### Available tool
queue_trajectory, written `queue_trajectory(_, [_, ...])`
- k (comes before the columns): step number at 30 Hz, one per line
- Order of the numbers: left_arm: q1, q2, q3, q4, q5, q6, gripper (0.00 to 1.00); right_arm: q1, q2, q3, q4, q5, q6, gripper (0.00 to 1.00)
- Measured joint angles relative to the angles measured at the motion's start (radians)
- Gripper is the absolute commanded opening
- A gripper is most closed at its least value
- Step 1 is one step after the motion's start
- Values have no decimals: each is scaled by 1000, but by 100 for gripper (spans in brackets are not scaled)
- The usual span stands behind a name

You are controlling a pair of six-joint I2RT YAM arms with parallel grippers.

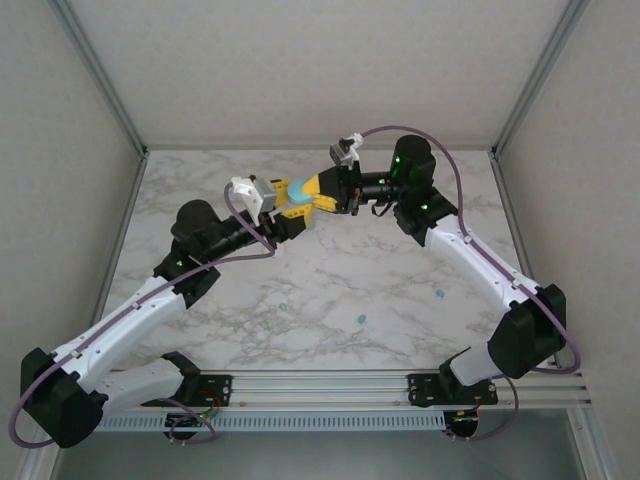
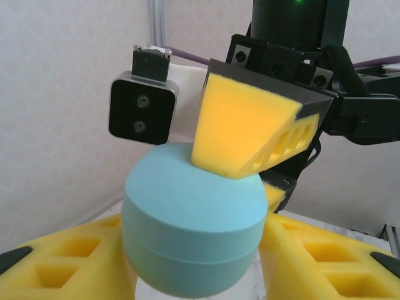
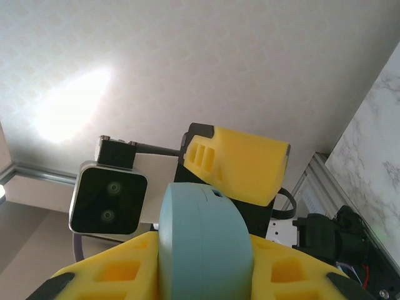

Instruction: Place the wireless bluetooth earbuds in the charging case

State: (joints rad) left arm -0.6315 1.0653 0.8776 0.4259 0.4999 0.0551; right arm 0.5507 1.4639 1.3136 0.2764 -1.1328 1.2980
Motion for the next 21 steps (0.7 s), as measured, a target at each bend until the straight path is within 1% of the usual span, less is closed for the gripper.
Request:
queue_trajectory(3, [0,3,0,2,-1,-6,49,0,0,-5,0,6,0,14])
queue_trajectory(8, [0,8,0,4,-5,-11,43,0,0,-6,0,6,0,15])
queue_trajectory(9, [0,8,0,4,-5,-11,40,0,0,-6,-1,6,-1,15])
queue_trajectory(11, [0,9,0,3,-5,-14,39,-1,-1,-6,-6,6,-4,17])
queue_trajectory(16, [0,9,1,-20,-4,-14,28,-1,-10,-6,-66,20,-51,32])
queue_trajectory(17, [0,10,1,-28,-3,-14,27,-1,-13,-3,-92,28,-69,36])
queue_trajectory(19, [0,10,1,-43,-1,-10,26,-1,-19,10,-159,43,-124,49])
queue_trajectory(21, [0,10,2,-53,5,-6,25,0,-21,37,-254,75,-190,56])
